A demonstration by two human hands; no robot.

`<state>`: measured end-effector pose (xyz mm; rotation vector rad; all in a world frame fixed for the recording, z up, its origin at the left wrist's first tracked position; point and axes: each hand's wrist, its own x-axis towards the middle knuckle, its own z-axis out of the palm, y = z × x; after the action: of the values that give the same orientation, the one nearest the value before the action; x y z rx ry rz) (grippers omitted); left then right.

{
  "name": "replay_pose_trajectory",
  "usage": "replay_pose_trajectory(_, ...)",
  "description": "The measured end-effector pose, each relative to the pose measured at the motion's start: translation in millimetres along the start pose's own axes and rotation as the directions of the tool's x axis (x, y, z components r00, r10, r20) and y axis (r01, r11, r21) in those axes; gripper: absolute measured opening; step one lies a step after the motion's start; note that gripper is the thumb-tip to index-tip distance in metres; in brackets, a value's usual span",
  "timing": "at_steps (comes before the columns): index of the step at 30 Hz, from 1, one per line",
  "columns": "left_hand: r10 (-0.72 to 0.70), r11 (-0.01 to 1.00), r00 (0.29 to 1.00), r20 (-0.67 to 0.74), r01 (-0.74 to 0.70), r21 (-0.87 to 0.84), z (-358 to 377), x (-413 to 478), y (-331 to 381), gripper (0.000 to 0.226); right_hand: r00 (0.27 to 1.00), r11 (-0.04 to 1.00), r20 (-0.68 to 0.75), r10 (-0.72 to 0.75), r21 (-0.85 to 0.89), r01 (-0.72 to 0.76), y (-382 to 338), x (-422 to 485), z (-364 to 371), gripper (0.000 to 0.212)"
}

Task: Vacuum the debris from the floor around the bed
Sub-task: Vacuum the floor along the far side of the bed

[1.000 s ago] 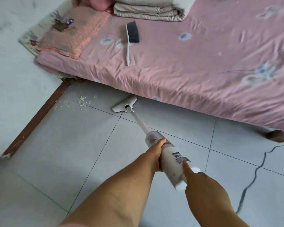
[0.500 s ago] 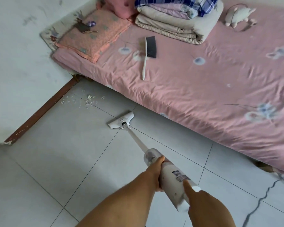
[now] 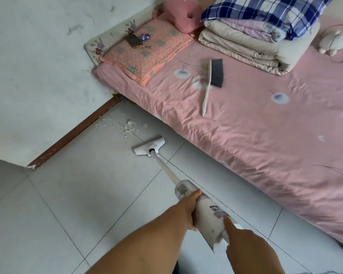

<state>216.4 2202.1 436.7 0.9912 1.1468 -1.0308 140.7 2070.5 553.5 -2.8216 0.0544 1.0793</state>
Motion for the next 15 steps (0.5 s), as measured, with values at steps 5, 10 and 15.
replay_pose_trajectory(5,0.011,0.993,1.0,0.006,-0.011,-0.119,0.2,4.9,44.6,0.073,0.994,0.997,-0.08,-0.076,-0.009,0.075,-9.5,39.5,-35.5,0.065)
replay_pose_trajectory(10,0.086,0.975,0.996,-0.026,-0.09,-0.203,5.4,11.8,90.9,0.062,0.974,0.984,-0.149,-0.17,-0.085,0.159,-13.8,84.3,-67.9,0.065)
replay_pose_trajectory(15,0.143,0.955,0.988,-0.049,-0.151,-0.255,9.3,26.4,122.1,0.058,0.957,0.962,-0.15,-0.249,-0.151,0.226,-13.6,122.3,-85.5,0.067)
